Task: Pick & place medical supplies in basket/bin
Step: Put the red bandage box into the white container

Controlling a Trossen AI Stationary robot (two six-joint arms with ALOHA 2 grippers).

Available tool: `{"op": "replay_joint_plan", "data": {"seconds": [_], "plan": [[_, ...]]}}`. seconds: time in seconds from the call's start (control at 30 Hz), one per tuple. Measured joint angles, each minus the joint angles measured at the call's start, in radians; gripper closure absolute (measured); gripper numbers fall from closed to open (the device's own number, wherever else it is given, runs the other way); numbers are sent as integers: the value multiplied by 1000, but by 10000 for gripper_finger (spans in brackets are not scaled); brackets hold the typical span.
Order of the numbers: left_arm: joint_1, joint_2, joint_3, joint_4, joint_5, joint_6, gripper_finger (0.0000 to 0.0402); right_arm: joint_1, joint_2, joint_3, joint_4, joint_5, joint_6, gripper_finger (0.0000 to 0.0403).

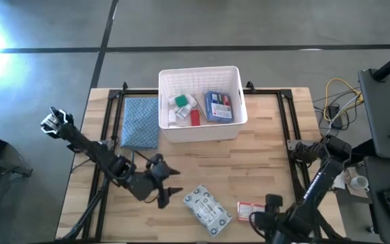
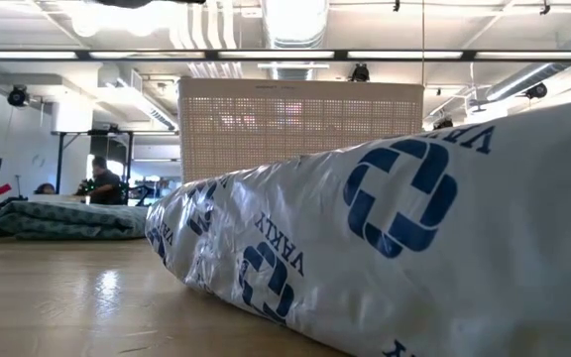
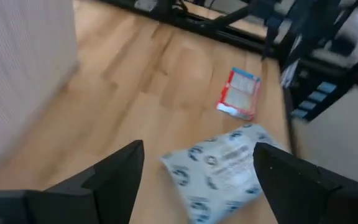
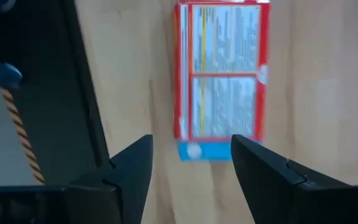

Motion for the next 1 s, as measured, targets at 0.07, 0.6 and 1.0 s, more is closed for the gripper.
{"op": "replay_joint_plan", "data": {"seconds": [0.07,0.6,1.0], "plan": [[-18,0,-40,41,-2,-125,120,-2,2,-51,75,0,47,197],[-47,-1,-56,54,-66,-371,120,13,2,-217,223,196,112,198],[-47,-1,-50,64,-70,-389,120,-20,-5,-403,401,278,180,197]]}}
